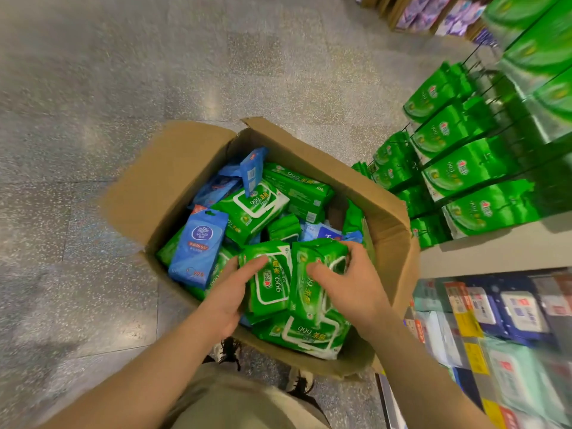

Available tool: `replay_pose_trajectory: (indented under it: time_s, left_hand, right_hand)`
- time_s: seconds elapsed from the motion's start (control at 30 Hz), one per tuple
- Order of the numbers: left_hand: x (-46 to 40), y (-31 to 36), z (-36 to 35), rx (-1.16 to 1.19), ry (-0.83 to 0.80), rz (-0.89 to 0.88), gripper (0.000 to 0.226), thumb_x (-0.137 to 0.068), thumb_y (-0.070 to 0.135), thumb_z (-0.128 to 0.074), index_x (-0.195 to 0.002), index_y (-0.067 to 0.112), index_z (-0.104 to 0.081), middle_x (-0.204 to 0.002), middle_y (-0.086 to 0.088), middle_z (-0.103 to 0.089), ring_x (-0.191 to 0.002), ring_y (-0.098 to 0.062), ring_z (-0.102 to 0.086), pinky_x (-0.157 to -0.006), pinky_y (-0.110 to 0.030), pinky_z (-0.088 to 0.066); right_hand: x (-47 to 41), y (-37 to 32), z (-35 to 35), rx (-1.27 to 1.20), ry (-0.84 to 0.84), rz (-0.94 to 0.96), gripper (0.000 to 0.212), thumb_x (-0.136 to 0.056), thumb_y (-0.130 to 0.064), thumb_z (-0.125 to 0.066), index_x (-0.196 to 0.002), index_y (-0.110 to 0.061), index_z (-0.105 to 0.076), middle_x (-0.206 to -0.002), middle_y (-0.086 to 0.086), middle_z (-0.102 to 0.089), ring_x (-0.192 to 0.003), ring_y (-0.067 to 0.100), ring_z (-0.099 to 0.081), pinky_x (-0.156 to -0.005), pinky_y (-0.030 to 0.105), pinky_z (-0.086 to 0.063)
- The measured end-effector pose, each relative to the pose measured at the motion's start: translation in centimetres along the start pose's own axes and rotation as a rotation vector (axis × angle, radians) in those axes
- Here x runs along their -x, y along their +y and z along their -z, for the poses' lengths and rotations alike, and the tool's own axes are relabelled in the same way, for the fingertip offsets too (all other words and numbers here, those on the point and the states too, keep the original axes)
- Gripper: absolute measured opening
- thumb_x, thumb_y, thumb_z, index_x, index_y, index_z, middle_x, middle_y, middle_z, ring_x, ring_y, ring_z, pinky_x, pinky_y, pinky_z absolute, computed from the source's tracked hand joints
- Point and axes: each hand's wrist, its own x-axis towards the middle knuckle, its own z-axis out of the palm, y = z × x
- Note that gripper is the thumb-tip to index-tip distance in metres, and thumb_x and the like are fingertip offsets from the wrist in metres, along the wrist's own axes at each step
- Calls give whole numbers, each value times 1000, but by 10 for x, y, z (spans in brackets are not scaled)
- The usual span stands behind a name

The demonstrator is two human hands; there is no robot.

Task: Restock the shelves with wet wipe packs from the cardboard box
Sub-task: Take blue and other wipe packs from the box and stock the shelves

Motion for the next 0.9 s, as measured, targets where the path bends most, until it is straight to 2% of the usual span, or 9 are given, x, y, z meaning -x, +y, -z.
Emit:
replay_pose_trajectory:
  time_s: [0.1, 0.2, 0.27, 0.37, 0.5, 0.57, 0.67, 0.77, 0.9]
  left_hand:
    - [4, -1, -8, 11, -62, -31, 64, -73, 39, -75, -132, 19, -61, -121, -6, -75, -109, -22, -73, -94, -41, -55]
    - [7, -1, -10, 20, -112, -36, 81, -70, 54, -77, -140, 19, -55, -124, -4, -74, -112, -19, -72, -85, -36, -58]
    - [7, -1, -7, 25, -118, -50, 104, -60, 67, -87, -144, 17, -52, -130, -7, -71, -119, -23, -69, -93, -41, -57]
    - [6, -1, 3, 64, -133, -105, 119, -53, 66, -92, -149, 14, -45, -136, -14, -66, -125, -33, -65, -108, -55, -49]
    - [-2, 4, 20, 92, -122, -159, 120, -51, 56, -98, -149, 12, -44, -135, -21, -65, -124, -41, -63, -110, -64, -44]
    - [-4, 9, 28, 101, -127, -156, 118, -48, 52, -99, -146, 11, -48, -134, -24, -65, -123, -46, -62, -109, -68, -43]
    - [-1, 16, 42, 86, -123, -129, 122, -40, 52, -100, -144, 11, -50, -130, -22, -68, -114, -42, -68, -95, -57, -57]
    - [3, 22, 54, 148, -126, -85, 126, -31, 50, -101, -141, 10, -53, -120, -20, -73, -98, -36, -75, -76, -48, -63]
    - [5, 29, 67, 211, -121, -64, 132, -27, 47, -102, -141, 4, -53, -119, -24, -72, -94, -36, -76, -70, -46, -63]
  right_hand:
    - [6, -25, -12, 10, -17, 48, 42, -77, -44, -82, -103, -35, -50, -102, -9, -70, -80, 4, -71, -66, 27, -61]
    - [3, -34, -31, 130, 39, 69, 86, -56, -81, -81, -120, -30, -53, -117, -8, -65, -104, 8, -67, -83, 35, -61]
    - [-2, -32, -40, 211, 53, 102, 104, -48, -97, -67, -125, -29, -52, -123, -6, -61, -114, 16, -63, -90, 44, -58]
    - [-1, -37, -46, 195, 4, 130, 85, -60, -87, -68, -122, -31, -54, -120, -7, -61, -108, 13, -65, -90, 44, -58]
    - [-7, -39, -48, 121, -172, 149, 49, -79, -64, -71, -115, -35, -56, -107, -11, -69, -92, 3, -69, -86, 36, -59]
    - [-20, -39, -46, 131, -192, 120, 34, -92, -56, -65, -115, -32, -56, -92, -8, -64, -80, 6, -63, -76, 27, -55]
    - [-55, -33, -40, 211, -73, 120, 24, -99, -46, -61, -114, -27, -61, -82, -3, -58, -70, 10, -57, -66, 29, -48]
    - [-104, -13, -45, 416, -13, 223, 32, -97, -38, -67, -123, -20, -62, -101, -1, -60, -92, 14, -60, -86, 34, -51]
    - [-161, 16, -65, 764, -105, 403, 65, -93, -29, -73, -149, -12, -45, -150, 9, -44, -142, 25, -38, -118, 34, -30]
